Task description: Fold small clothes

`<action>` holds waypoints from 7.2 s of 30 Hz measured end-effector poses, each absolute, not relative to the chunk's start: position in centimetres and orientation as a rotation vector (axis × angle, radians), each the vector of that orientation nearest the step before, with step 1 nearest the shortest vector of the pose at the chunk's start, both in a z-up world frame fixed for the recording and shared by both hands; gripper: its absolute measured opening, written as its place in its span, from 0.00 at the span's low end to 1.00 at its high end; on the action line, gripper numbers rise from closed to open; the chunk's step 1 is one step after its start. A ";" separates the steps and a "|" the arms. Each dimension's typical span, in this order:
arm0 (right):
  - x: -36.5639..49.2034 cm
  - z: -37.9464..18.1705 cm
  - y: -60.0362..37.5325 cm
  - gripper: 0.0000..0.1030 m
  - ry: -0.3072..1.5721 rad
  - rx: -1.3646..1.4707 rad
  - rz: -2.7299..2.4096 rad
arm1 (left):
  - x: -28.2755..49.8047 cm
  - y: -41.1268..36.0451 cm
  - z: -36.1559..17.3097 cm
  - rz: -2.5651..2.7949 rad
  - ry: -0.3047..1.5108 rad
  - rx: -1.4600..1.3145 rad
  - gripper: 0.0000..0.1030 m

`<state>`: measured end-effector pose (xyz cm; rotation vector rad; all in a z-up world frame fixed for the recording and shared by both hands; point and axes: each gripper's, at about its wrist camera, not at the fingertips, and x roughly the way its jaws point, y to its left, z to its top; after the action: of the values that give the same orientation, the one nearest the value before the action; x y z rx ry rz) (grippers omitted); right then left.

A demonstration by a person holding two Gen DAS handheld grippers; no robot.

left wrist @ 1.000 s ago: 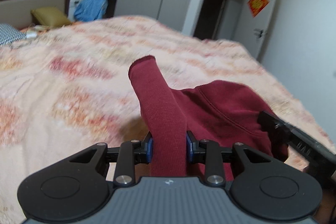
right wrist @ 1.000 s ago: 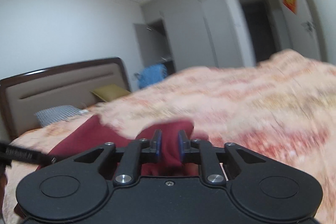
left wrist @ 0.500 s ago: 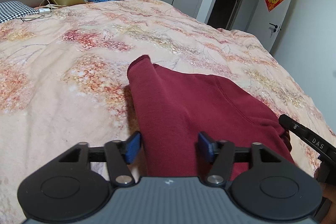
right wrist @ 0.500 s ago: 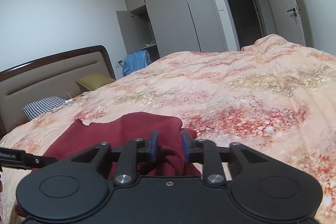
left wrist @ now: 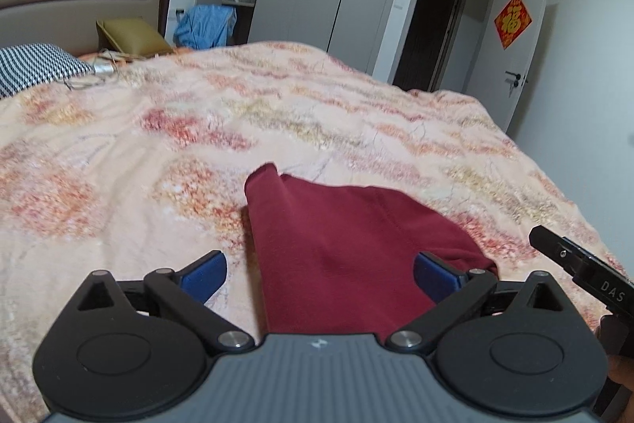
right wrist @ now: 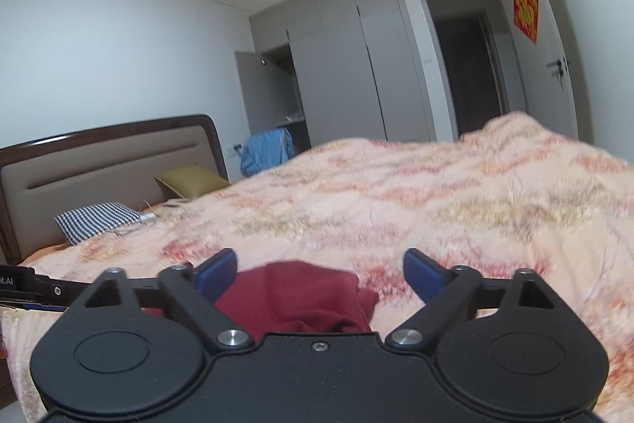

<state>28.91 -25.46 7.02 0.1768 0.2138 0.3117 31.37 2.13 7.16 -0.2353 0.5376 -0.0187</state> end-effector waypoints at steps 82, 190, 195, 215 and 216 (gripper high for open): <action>4.7 -0.1 -21.4 1.00 0.077 0.067 0.116 | 6.7 0.9 1.2 0.126 0.322 -0.178 1.00; 5.1 -0.7 -21.3 1.00 0.103 0.080 0.112 | 6.1 -0.3 1.2 0.175 0.324 -0.069 1.00; 5.1 -0.7 -21.3 1.00 0.103 0.081 0.112 | 6.1 -0.3 1.2 0.177 0.322 -0.061 1.00; 5.1 -0.6 -21.3 1.00 0.103 0.081 0.112 | 6.1 -0.2 1.1 0.175 0.332 -0.058 1.00; 5.1 -0.6 -21.4 1.00 0.103 0.081 0.112 | 6.1 -0.2 1.1 0.175 0.333 -0.057 1.00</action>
<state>5.07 -21.35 -0.61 0.0815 0.1034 0.1123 6.14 -0.21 1.06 -0.0575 0.3330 0.1751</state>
